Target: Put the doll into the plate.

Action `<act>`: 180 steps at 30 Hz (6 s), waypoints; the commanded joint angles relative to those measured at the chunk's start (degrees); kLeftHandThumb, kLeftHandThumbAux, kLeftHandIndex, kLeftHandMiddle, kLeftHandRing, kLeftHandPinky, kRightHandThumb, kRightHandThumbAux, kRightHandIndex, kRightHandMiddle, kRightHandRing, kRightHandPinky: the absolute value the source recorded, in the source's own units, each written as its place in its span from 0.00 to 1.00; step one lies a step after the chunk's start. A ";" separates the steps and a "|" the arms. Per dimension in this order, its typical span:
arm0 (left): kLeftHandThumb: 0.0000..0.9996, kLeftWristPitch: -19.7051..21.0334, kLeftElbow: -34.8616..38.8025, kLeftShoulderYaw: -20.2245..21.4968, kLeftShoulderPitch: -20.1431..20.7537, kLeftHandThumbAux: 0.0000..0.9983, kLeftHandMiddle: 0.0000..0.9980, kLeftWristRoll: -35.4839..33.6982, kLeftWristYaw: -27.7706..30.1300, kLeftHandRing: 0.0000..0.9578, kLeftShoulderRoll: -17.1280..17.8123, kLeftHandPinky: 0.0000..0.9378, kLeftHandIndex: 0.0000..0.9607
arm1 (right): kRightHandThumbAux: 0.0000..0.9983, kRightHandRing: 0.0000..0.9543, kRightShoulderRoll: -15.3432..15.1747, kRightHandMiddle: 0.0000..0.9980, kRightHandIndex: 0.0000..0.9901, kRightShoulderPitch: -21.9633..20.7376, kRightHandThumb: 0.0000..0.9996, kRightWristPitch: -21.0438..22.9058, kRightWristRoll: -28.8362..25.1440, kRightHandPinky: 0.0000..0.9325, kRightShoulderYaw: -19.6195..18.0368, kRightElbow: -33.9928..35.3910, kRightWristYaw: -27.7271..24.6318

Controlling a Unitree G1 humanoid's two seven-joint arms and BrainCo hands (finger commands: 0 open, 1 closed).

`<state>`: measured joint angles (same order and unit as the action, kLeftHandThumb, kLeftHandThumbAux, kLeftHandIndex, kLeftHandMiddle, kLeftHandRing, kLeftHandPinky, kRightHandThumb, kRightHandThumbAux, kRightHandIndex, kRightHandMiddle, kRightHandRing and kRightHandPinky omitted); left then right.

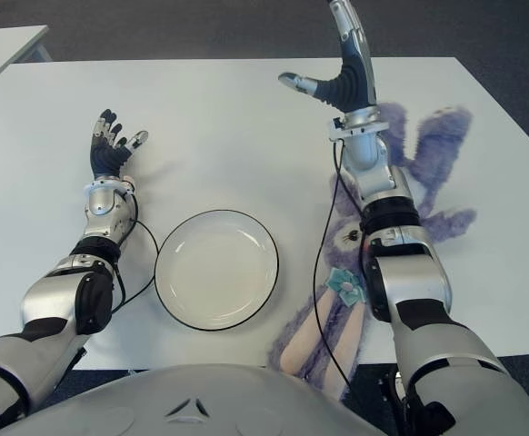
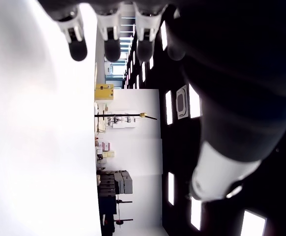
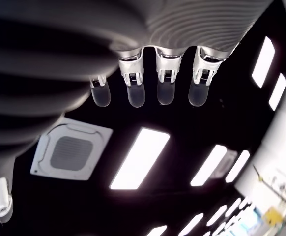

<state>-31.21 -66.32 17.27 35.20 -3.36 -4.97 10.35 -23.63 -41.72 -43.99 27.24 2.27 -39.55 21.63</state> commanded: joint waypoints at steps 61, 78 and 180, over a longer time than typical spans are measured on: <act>0.07 8.46 -10.16 1.53 -11.89 0.76 0.02 -0.86 -0.50 0.00 -5.41 0.04 0.03 | 0.53 0.00 -10.37 0.00 0.00 18.95 0.10 -0.41 6.68 0.06 3.14 12.48 0.77; 0.09 8.43 -10.20 1.39 -11.74 0.76 0.02 -0.50 -0.76 0.00 -5.41 0.04 0.04 | 0.55 0.02 -10.70 0.00 0.00 18.82 0.11 -1.30 4.03 0.07 3.68 13.15 -2.85; 0.06 8.45 -10.24 0.66 -11.02 0.78 0.02 0.51 -3.90 0.00 -7.82 0.03 0.04 | 0.57 0.12 -20.92 0.14 0.07 -6.43 0.08 3.38 -5.59 0.12 -6.78 13.59 -17.71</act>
<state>-30.89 -66.44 17.52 35.77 -2.21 -7.68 9.13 -44.03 -47.48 -40.71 22.17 -4.47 -25.17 4.89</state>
